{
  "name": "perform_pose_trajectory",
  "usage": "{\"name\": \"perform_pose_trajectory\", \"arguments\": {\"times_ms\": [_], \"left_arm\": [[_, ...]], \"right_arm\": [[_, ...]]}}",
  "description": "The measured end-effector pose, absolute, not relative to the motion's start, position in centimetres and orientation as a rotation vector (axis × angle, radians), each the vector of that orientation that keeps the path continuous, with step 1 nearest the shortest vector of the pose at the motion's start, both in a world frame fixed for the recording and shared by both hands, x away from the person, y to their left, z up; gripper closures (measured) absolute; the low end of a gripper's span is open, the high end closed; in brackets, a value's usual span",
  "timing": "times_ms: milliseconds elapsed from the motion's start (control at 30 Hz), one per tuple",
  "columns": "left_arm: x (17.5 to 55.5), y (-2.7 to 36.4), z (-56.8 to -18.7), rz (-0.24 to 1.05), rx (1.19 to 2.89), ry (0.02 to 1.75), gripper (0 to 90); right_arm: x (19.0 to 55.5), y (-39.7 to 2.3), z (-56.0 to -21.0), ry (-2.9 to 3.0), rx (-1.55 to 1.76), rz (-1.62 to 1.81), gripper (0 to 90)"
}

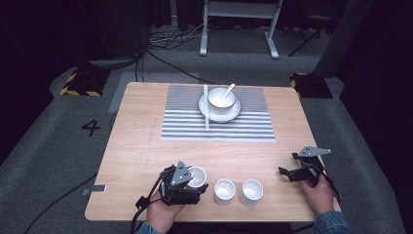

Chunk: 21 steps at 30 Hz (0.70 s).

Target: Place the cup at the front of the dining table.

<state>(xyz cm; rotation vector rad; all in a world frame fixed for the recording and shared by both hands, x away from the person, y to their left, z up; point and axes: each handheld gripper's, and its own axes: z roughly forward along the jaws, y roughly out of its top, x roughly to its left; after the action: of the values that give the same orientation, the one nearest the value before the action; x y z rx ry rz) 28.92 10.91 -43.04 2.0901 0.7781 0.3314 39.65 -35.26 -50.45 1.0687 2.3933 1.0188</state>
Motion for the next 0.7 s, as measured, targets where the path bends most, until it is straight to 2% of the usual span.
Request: {"name": "perform_pose_trajectory", "arguments": {"times_ms": [700], "left_arm": [[32.6,13.6,-39.0,0.327,2.018,0.821,26.8]], "right_arm": [[39.7,-35.2,-50.5,2.392,1.070,1.019,7.6]]}}
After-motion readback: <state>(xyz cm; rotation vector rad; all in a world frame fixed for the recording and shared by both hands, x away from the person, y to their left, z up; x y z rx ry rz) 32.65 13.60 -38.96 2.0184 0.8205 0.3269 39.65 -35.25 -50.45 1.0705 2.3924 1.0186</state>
